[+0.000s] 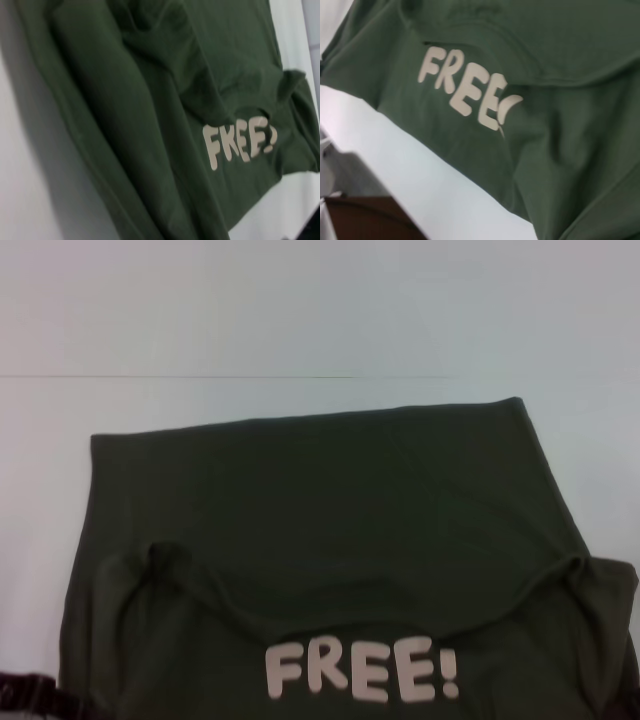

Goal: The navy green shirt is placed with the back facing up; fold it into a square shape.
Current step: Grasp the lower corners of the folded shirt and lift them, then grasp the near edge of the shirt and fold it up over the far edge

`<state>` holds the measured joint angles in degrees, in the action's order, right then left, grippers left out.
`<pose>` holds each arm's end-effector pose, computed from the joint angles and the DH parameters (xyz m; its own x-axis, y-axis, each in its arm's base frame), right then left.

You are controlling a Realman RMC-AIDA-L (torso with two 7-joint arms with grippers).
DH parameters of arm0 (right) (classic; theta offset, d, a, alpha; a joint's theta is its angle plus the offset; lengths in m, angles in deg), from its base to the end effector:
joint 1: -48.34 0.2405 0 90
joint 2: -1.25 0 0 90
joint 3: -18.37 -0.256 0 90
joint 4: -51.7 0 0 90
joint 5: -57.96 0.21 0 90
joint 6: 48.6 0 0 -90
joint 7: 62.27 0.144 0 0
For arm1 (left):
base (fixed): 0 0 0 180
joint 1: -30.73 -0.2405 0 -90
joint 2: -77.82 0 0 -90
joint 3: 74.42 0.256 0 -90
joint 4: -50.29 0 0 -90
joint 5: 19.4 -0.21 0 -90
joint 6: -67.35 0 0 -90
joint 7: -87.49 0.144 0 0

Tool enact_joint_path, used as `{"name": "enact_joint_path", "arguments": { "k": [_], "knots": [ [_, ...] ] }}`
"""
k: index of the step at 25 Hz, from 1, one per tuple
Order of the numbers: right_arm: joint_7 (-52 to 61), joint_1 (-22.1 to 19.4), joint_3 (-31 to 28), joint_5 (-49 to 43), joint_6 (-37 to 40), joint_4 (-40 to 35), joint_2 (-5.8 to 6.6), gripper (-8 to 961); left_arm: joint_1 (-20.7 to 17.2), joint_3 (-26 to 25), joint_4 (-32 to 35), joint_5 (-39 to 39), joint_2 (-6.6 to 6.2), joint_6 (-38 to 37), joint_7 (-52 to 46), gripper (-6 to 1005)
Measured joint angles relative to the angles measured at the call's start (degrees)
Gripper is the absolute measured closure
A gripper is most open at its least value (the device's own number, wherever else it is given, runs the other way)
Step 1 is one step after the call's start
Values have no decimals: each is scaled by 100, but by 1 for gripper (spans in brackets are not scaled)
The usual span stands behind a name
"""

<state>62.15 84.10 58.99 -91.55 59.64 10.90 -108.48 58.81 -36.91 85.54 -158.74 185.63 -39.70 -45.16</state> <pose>0.3034 0.2983 0.0567 0.4156 -0.8926 0.1746 -0.9069 -0.4214 0.0040 -0.3317 0.2656 0.0586 0.1311 0.9912 -0.0173 0.9829 -0.1277 0.1326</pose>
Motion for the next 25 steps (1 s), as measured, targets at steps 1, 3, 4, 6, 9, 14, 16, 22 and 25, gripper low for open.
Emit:
{"name": "enact_joint_path", "arguments": {
  "k": [1, 3, 4, 6, 9, 14, 16, 22, 25],
  "knots": [
    [-50, -4, 16, -2, 71, 1, -20, 951, -5, 0, -1, -65, 12, -170, 27, 973],
    [-170, -13, 72, -5, 223, 2, -54, 951, -5, 0, -1, -83, 22, -257, 29, 974],
    [-213, -16, 115, -9, 272, 4, -70, 951, -4, 0, -1, -92, 28, -306, 24, 974],
    [-248, -26, 222, -17, 308, 9, -109, 951, -5, -1, -4, -102, 32, -370, 0, 974],
    [-255, -28, 330, -20, 296, 14, -143, 951, 16, -76, -63, -104, 23, -407, -54, 974],
    [-262, 33, 75, 28, 273, 107, -99, 951, 114, -453, -154, -60, -8, -414, -144, 973],
    [-247, 73, -246, 43, 283, 135, -52, 951, 162, -720, -158, -55, -21, -408, -198, 973],
    [-108, 192, -1501, 108, 194, 372, 167, 951, 347, -1493, -199, -49, -72, -154, -222, 962],
    [26, 172, -1776, 335, 33, 378, 196, 952, 406, -1951, -257, -43, -86, 70, -224, 956]
  ]
}}
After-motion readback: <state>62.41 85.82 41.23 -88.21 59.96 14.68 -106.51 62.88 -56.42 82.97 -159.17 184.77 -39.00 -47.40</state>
